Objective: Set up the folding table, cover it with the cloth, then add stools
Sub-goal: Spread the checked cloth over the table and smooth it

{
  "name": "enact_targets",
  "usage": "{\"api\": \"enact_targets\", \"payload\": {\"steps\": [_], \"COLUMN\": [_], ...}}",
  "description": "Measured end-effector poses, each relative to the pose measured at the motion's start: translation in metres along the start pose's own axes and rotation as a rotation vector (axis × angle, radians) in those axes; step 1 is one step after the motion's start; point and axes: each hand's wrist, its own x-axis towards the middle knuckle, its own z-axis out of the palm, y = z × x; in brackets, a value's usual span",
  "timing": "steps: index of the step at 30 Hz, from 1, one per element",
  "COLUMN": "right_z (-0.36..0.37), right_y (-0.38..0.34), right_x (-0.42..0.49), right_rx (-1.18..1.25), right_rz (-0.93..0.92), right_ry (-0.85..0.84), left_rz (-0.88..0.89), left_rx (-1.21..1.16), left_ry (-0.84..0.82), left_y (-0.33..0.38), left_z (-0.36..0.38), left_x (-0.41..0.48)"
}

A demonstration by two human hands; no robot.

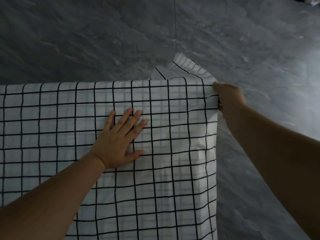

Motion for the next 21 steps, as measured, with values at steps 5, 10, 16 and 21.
{"api": "enact_targets", "payload": {"steps": [5, 10, 16, 21], "right_z": [0.003, 0.016, 0.045, 0.056], "right_y": [0.014, 0.006, 0.025, 0.039], "right_x": [0.004, -0.015, -0.055, -0.048], "right_rx": [-0.022, -0.21, -0.859, -0.949], "right_rz": [-0.02, -0.411, -1.061, -1.065], "right_ry": [0.098, 0.27, -0.199, -0.171], "left_rz": [0.002, -0.012, -0.011, -0.007], "left_rx": [0.013, 0.03, 0.051, 0.082], "left_ry": [0.002, 0.007, 0.022, 0.041], "left_y": [0.001, -0.004, -0.005, -0.005], "left_z": [0.002, 0.002, 0.005, 0.008], "left_x": [0.001, 0.0, 0.0, -0.001]}}
